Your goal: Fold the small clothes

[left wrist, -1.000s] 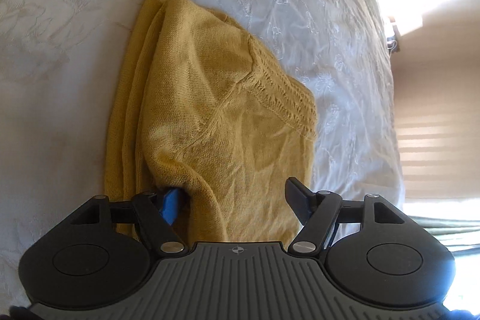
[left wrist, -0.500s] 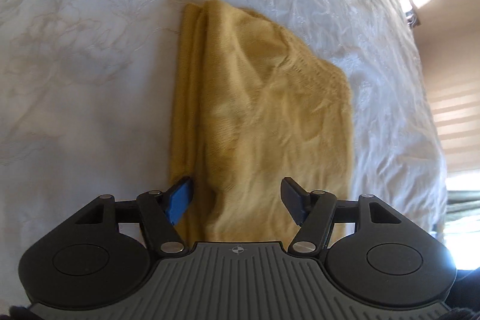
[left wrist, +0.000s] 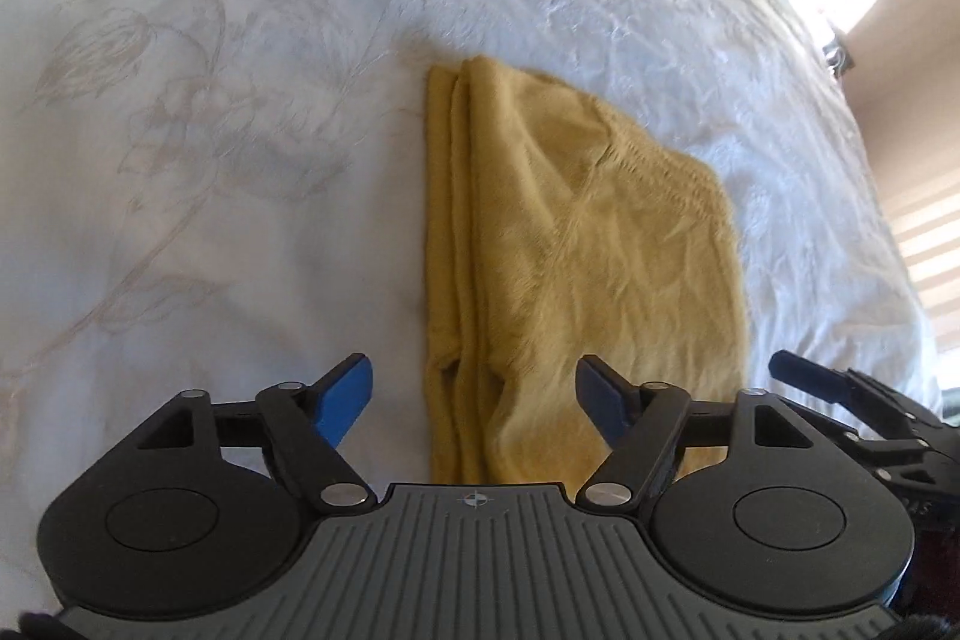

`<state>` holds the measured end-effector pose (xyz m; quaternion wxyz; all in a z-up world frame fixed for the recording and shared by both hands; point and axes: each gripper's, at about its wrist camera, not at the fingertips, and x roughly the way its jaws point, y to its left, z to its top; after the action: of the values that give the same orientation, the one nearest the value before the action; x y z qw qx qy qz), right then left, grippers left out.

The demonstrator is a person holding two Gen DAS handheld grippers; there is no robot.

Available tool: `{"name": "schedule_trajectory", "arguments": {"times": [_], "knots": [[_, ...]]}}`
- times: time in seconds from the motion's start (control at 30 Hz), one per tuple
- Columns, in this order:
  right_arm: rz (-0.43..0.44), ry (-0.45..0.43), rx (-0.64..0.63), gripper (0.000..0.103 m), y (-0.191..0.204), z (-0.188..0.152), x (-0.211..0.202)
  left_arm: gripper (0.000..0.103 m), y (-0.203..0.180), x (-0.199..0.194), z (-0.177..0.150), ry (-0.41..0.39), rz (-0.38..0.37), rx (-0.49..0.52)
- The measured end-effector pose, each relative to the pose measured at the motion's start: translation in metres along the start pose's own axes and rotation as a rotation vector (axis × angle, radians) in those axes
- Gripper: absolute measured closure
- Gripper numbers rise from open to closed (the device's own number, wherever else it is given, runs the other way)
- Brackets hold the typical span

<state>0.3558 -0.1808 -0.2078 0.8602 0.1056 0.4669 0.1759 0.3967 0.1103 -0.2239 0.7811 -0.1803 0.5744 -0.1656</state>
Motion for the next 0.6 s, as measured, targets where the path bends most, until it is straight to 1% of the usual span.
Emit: {"name": "schedule_trajectory", "arguments": {"times": [0.03,0.07,0.13,0.2,0.33,0.4,0.43,0.47,0.53,0.6], "knots": [[-0.003,-0.001,0.028,0.016,-0.01,0.004,0.003,0.024,-0.004,0.003,0.004,-0.014,-0.007,0.004],[0.0,0.001,0.054,0.011,-0.017,0.007,0.005,0.023,-0.006,0.006,0.009,-0.016,-0.012,0.009],[0.023,0.009,0.111,0.005,-0.034,0.015,0.014,0.023,-0.01,0.018,0.02,0.003,-0.019,0.018],[0.044,0.019,0.165,0.004,-0.049,0.02,0.023,0.022,-0.013,0.032,0.028,0.016,-0.02,0.02],[0.081,0.051,0.244,0.003,-0.071,0.029,0.046,0.021,-0.013,0.054,0.044,0.014,-0.011,0.003],[0.12,0.07,0.289,0.002,-0.08,0.03,0.058,0.019,-0.013,0.062,0.052,0.014,-0.014,-0.005],[0.136,0.078,0.31,0.002,-0.083,0.031,0.063,0.015,-0.013,0.067,0.056,0.017,-0.018,-0.005],[0.151,0.085,0.331,0.002,-0.086,0.032,0.07,0.009,-0.013,0.071,0.06,0.023,-0.024,-0.003],[0.2,0.104,0.373,0.002,-0.091,0.032,0.082,0.001,-0.015,0.078,0.065,0.034,-0.049,0.005],[0.238,0.105,0.398,0.0,-0.093,0.034,0.093,0.001,-0.02,0.082,0.07,0.034,-0.044,0.036]]}}
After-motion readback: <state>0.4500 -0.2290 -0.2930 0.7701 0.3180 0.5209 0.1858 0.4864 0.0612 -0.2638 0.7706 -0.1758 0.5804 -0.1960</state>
